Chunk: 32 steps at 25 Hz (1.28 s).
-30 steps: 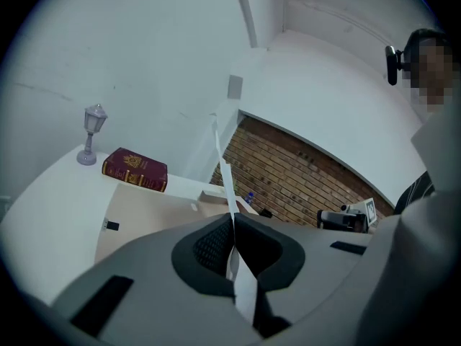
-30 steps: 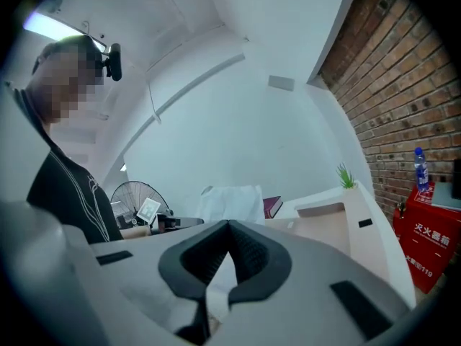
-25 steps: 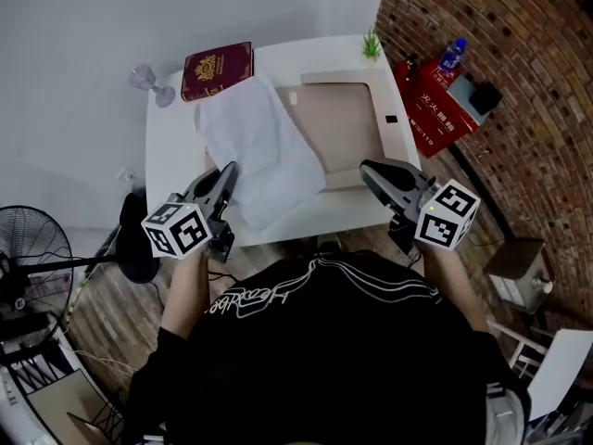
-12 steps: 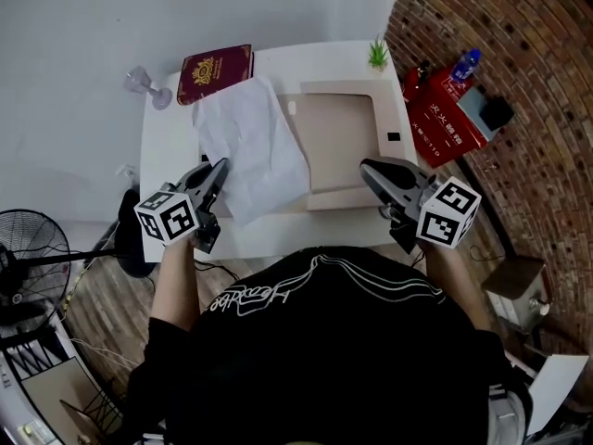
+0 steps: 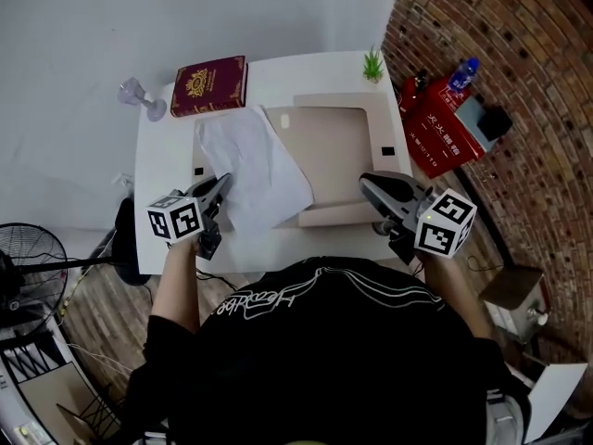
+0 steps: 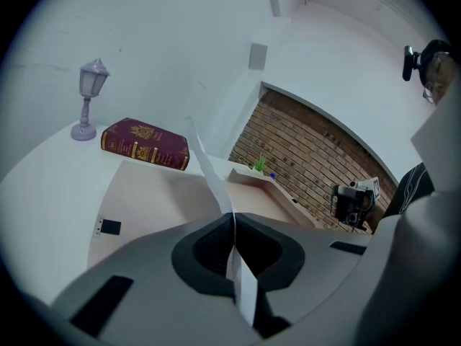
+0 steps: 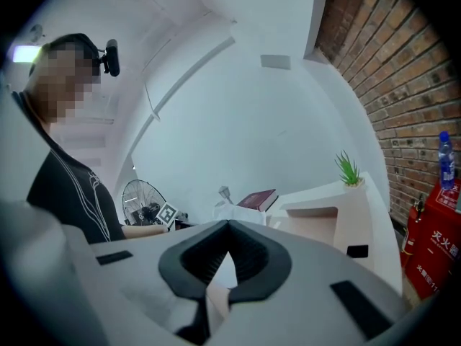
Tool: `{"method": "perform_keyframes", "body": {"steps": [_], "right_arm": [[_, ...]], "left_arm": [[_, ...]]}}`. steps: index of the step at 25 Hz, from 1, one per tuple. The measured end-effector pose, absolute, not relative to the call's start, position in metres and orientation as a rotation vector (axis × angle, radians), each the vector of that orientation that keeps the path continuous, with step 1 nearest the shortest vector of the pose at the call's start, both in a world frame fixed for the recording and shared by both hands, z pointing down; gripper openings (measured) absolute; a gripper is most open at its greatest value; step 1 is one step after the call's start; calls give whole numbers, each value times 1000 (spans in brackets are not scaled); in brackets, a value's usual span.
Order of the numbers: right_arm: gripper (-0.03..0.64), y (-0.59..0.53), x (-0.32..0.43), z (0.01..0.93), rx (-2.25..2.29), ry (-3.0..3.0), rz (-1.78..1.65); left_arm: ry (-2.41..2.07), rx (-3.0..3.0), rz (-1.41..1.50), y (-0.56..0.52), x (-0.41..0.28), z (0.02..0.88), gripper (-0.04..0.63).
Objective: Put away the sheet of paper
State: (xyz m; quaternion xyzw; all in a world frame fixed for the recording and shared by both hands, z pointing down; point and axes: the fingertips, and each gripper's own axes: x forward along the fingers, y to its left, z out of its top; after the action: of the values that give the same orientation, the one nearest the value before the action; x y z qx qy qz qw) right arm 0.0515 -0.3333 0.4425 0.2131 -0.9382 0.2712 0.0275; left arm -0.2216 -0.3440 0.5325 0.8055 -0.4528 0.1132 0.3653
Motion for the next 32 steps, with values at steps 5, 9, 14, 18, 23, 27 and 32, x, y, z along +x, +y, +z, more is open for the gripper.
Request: {"method": "perform_keyframes", "body": {"steps": [5,9,14,18,23,27,32], "right_arm": [[2,-335,56,445,660,-2896,856],[2,-336,62,451,682,-2884,877],[2,-339,69,455,705,-2876,896],[2,-339,70,458,708,-2870,913],[2,-338,72,460,717,-2865,924],[2,-337,74,460,736,-2867,929],[2,-337,77,460,762,-2869,937]], "left_arm": [[-1132,2064,301,-348,-211,539,32],[-1109,2054,325,-353,-203,549,32],[-1071,2042,343,-360,-190,559,32],[-1046,2026,336,-365,-180,565,32],[-1019,2004,343,-372,-167,572,32],[-996,1981,304,-380,-157,575,32],[-977,1952,312,-389,-143,582,32]]}}
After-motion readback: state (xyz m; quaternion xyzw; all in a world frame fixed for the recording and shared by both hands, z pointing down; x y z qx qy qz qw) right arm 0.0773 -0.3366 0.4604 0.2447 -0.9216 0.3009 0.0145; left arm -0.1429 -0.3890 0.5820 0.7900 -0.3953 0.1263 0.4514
